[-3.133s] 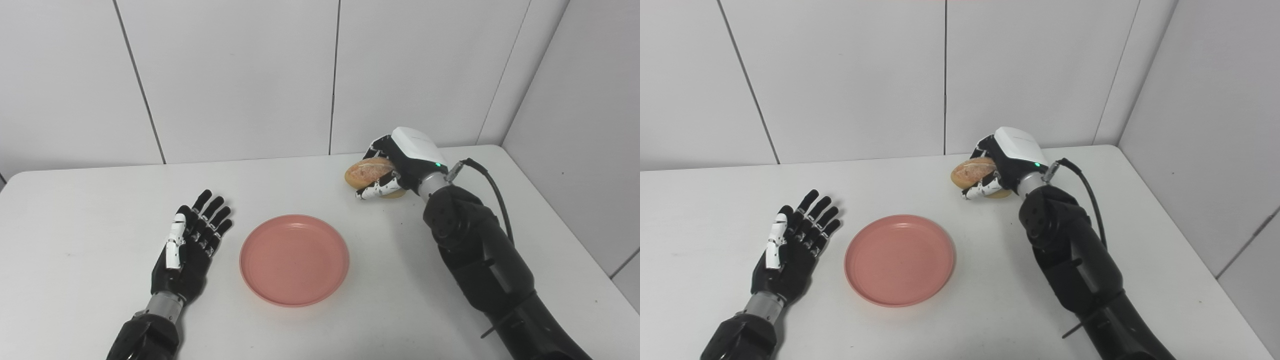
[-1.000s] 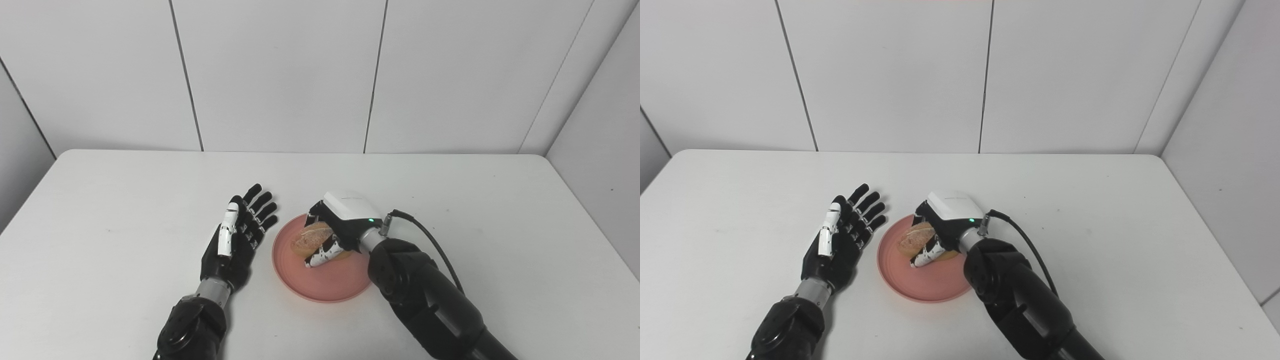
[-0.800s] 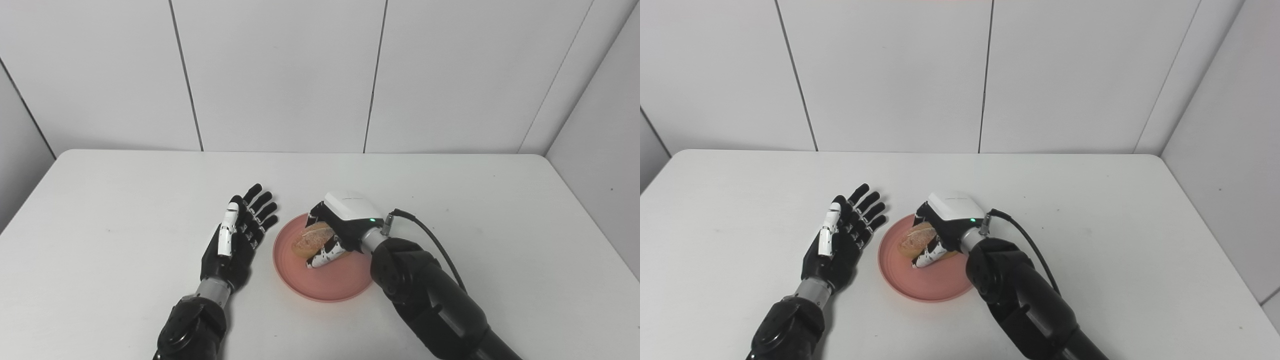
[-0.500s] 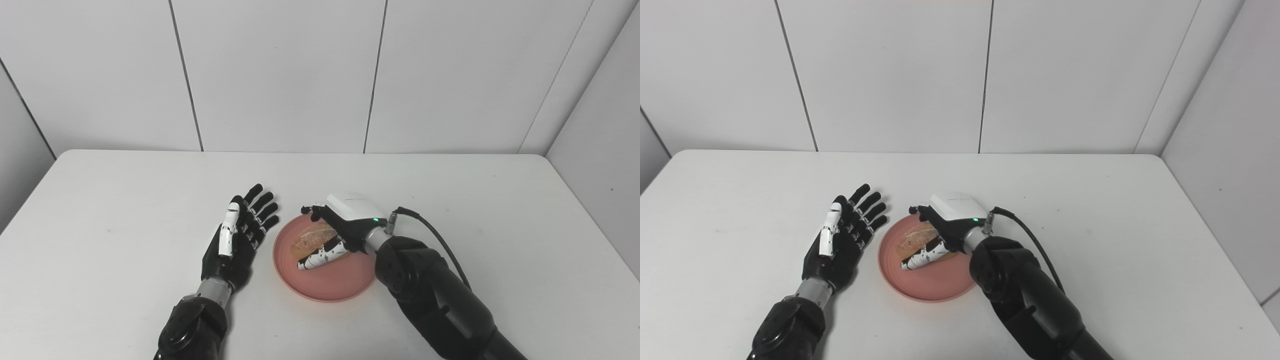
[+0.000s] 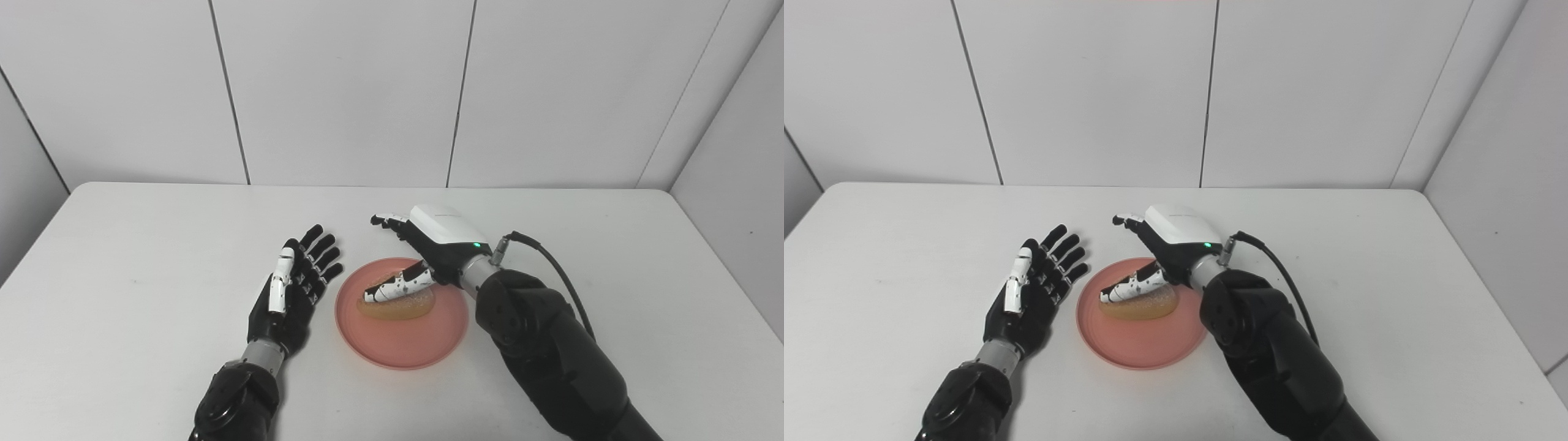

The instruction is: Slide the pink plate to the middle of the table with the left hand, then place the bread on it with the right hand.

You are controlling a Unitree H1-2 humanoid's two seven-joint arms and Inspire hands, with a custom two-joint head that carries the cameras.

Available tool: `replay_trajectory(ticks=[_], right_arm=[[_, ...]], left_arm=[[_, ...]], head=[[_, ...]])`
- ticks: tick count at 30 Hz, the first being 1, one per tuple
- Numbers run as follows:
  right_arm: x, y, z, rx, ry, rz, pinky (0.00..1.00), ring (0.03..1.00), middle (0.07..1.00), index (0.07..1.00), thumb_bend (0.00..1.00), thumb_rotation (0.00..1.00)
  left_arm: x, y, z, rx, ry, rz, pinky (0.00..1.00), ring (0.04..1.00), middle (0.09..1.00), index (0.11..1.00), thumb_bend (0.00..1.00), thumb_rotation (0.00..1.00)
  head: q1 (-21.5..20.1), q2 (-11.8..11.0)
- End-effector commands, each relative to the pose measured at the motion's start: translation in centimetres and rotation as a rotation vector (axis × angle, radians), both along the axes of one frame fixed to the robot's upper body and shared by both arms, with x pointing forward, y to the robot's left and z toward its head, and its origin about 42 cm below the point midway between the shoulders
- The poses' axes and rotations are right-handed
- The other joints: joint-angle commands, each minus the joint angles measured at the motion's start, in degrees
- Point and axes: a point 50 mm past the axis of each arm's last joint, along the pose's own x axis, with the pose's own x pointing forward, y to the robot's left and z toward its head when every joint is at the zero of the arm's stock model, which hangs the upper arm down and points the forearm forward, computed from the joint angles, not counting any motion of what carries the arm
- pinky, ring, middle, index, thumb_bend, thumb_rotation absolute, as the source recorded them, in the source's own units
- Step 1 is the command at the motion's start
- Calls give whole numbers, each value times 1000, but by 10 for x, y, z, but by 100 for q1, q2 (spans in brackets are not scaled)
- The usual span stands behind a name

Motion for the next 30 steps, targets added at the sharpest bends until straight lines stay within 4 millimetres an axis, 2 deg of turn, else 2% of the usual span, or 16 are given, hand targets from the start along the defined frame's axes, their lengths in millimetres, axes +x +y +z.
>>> replay_trajectory(ticks=[1,2,4,5,6,10,15,17,18,19,21,27,30], right_arm=[[-1,-4,35,54,-128,19,629,773,854,874,1000,558],[-3,-6,37,65,-140,20,651,784,855,872,1000,565],[-6,-13,42,113,-158,9,599,725,773,876,1000,589],[-8,-17,43,129,-168,2,594,721,767,876,1000,590],[-9,-20,43,139,-176,-3,642,763,811,883,1000,623],[-15,-33,38,191,-223,-48,715,822,874,897,1000,707],[-24,-51,22,322,-265,-119,737,828,866,897,952,791],[-28,-56,16,361,-250,-147,804,871,885,921,930,862],[-30,-59,12,391,-239,-166,805,878,889,928,922,892],[-32,-61,9,411,-232,-178,763,868,887,934,911,931],[-35,-66,1,462,-210,-200,775,879,911,947,883,974],[-46,-74,-28,641,-211,-211,867,910,909,923,711,1000],[-55,-74,-47,752,-172,-222,863,910,925,933,661,1000]], left_arm=[[-2,-4,-6,11,43,-12,906,913,907,885,383,1000],[-2,-4,-6,10,43,-11,907,911,906,885,384,1000],[-1,-4,-7,11,40,-9,909,909,900,883,383,1000],[-1,-4,-7,11,39,-7,910,908,900,883,383,1000],[-1,-4,-7,11,38,-6,910,906,899,885,382,1000],[-1,-3,-7,10,39,-1,915,901,899,888,384,1000],[-1,-2,-8,3,38,-3,916,900,907,894,388,1000],[-1,-1,-8,3,37,-3,916,900,908,894,385,1000],[-1,-1,-8,1,38,-2,916,900,908,893,383,1000],[-1,-1,-7,0,38,-1,915,899,906,892,380,1000],[0,-1,-7,-2,40,0,918,900,907,893,379,1000],[-1,0,-8,-1,37,1,921,902,909,896,379,1000],[-2,1,-8,12,34,8,919,899,906,894,373,1000]], head=[[8,-10],[8,-10],[4,-17],[-3,-23],[-3,-23],[-28,-37],[-59,-39],[-72,-40],[-82,-43],[-83,-45],[-90,-49],[-111,-59],[-101,-56]])
